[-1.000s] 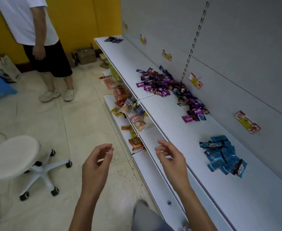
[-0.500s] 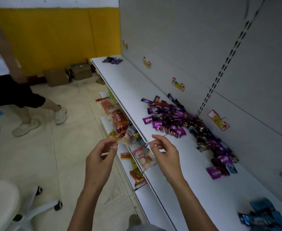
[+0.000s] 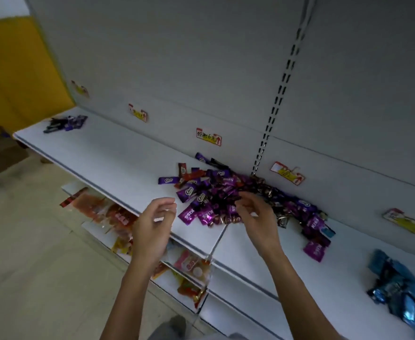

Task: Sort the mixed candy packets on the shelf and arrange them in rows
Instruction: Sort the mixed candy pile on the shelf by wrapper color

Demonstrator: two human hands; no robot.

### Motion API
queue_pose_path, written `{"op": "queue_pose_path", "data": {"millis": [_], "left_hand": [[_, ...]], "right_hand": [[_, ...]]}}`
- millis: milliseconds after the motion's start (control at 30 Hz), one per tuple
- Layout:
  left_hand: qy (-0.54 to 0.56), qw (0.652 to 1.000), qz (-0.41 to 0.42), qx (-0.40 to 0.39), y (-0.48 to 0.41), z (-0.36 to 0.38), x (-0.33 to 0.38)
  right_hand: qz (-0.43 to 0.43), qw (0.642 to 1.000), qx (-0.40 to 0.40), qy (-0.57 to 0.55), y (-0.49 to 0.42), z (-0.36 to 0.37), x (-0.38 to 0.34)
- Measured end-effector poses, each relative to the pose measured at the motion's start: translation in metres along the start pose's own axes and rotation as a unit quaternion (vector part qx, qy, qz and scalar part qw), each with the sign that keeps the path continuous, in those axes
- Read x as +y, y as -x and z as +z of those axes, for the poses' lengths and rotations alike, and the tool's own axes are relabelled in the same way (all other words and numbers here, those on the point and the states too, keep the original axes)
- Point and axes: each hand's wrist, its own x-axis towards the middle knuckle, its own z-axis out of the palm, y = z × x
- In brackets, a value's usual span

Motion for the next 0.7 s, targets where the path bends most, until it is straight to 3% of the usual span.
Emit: {"op": "queue_pose_path", "data": {"millis": [167, 433, 600, 700], "left_hand": [[-0.025, 0.992, 0.031, -0.117, -0.047, 0.016, -0.012], [-0.047, 0.959, 0.035, -0.278, -0.071, 0.081, -0.038], [-0.087, 0.906, 0.033, -0.412, -0.049, 0.131, -0.058], [-0.104, 0.883, 0.035, -0.455, -0.036, 0.156, -0.073]], "right_hand": [[0.037, 0.993, 0.112, 0.008, -0.012, -0.006, 0.016], [0.139, 0.965, 0.207, 0.078, -0.002, -0.042, 0.058], [0.207, 0.952, 0.146, 0.169, -0.004, -0.058, 0.081], [0.172, 0.949, 0.079, 0.252, -0.013, -0.06, 0.086]]}}
